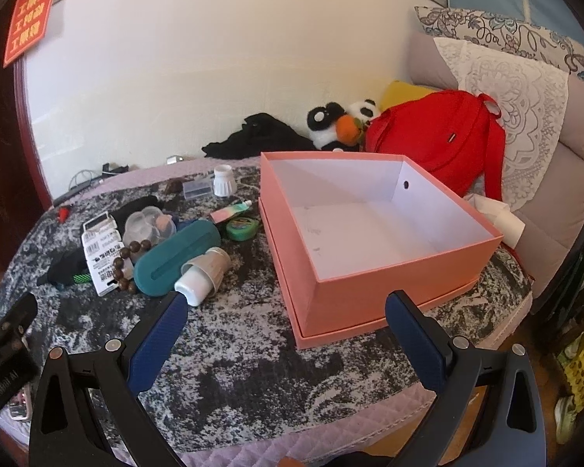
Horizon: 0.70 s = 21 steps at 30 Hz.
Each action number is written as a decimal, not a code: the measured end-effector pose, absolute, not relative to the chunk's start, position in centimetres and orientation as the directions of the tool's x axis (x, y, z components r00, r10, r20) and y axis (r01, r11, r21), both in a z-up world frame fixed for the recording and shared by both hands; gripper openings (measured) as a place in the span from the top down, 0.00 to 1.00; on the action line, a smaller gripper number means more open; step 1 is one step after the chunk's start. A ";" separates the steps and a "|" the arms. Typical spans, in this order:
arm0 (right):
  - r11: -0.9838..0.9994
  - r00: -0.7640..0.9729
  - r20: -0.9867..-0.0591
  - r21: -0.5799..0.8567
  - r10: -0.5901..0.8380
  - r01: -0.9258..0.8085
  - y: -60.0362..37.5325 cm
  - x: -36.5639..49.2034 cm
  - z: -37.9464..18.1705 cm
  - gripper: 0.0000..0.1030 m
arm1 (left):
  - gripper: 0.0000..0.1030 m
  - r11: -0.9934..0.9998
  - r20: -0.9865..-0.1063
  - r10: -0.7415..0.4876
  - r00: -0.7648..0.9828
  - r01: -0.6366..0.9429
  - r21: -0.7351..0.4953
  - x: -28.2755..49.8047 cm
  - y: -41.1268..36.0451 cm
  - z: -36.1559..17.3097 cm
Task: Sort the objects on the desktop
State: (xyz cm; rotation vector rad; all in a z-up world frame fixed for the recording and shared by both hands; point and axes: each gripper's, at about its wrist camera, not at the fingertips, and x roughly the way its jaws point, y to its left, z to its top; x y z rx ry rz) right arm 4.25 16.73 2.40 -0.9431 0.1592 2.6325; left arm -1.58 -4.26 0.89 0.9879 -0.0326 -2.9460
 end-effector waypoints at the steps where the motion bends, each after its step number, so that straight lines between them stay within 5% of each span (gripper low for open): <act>1: -0.938 -0.730 -0.629 0.002 0.269 -0.347 16.7 4.3 2.5 0.00 | 0.00 -0.999 -0.613 -0.042 -0.789 0.036 0.021 -1.9 -4.6 0.8; 21: -0.982 -0.739 -0.664 0.037 0.113 -0.184 14.7 0.6 -1.5 0.00 | 0.00 -0.997 -0.686 0.011 -0.727 0.044 -0.063 -6.0 -7.8 -1.8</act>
